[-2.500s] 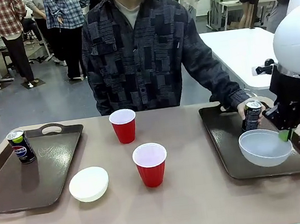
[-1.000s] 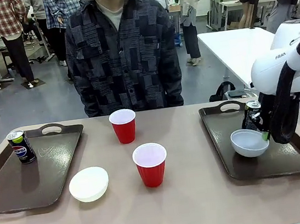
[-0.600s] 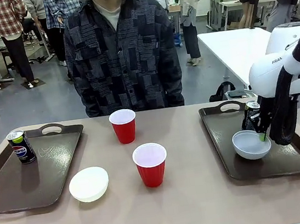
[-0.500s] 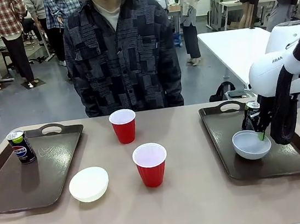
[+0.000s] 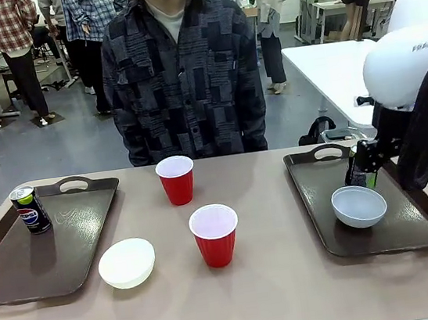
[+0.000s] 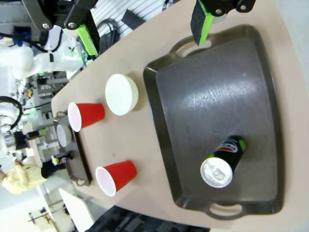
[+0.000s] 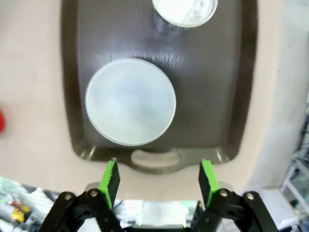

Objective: Prepare tableware on both trays.
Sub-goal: Pick up a Picnic Bowl from the table and place it on a Handle tray.

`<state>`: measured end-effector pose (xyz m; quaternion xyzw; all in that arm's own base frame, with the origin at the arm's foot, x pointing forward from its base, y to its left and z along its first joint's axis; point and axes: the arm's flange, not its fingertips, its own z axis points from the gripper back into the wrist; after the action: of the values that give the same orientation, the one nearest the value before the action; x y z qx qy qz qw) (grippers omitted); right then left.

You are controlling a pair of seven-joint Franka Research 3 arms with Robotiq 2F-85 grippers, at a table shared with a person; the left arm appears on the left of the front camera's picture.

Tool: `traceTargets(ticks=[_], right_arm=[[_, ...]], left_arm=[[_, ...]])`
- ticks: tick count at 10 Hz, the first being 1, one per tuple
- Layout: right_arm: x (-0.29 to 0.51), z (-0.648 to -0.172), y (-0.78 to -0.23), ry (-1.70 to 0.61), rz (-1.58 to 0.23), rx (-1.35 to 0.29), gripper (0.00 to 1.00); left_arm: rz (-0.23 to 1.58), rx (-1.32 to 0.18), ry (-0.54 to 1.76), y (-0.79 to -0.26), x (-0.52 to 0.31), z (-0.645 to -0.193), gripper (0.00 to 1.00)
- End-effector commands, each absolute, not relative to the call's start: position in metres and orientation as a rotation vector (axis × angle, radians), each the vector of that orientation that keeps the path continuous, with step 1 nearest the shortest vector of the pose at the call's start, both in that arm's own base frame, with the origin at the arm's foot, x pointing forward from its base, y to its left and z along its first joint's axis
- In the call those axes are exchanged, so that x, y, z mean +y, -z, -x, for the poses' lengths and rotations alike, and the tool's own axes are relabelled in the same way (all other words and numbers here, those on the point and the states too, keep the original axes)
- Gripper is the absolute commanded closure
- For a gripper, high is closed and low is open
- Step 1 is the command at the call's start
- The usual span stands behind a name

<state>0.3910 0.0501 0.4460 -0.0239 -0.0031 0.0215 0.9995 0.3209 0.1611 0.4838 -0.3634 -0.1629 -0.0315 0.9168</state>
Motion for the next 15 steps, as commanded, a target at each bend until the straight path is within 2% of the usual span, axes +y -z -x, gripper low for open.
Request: traceTargets(ticks=[1, 2, 4, 5, 6, 14, 15], right_arm=[[0.050, -0.377, -0.476, -0.037, -0.003, 0.033, 0.04], [0.055, -0.364, -0.490, -0.062, -0.007, 0.042, 0.00], [0.054, -0.362, -0.507, -0.054, -0.010, 0.044, 0.00], [0.051, -0.380, -0.508, -0.078, -0.008, 0.062, 0.00], [0.057, -0.356, -0.504, -0.048, 0.015, 0.029, 0.00], [0.057, -0.359, -0.508, -0.055, 0.015, 0.036, 0.00], [0.043, -0.342, -0.508, -0.058, -0.169, 0.045, 0.00]], left_arm=[[0.758, -0.349, 0.060, -0.485, 0.162, -0.321, 0.00], [0.758, -0.349, 0.060, -0.485, 0.162, -0.321, 0.00], [0.758, -0.349, 0.060, -0.485, 0.162, -0.321, 0.00], [0.758, -0.349, 0.060, -0.485, 0.162, -0.321, 0.00], [0.758, -0.349, 0.060, -0.485, 0.162, -0.321, 0.00], [0.748, -0.335, 0.065, -0.484, 0.161, -0.321, 0.00], [0.647, -0.345, 0.089, -0.516, 0.144, -0.325, 0.00]])
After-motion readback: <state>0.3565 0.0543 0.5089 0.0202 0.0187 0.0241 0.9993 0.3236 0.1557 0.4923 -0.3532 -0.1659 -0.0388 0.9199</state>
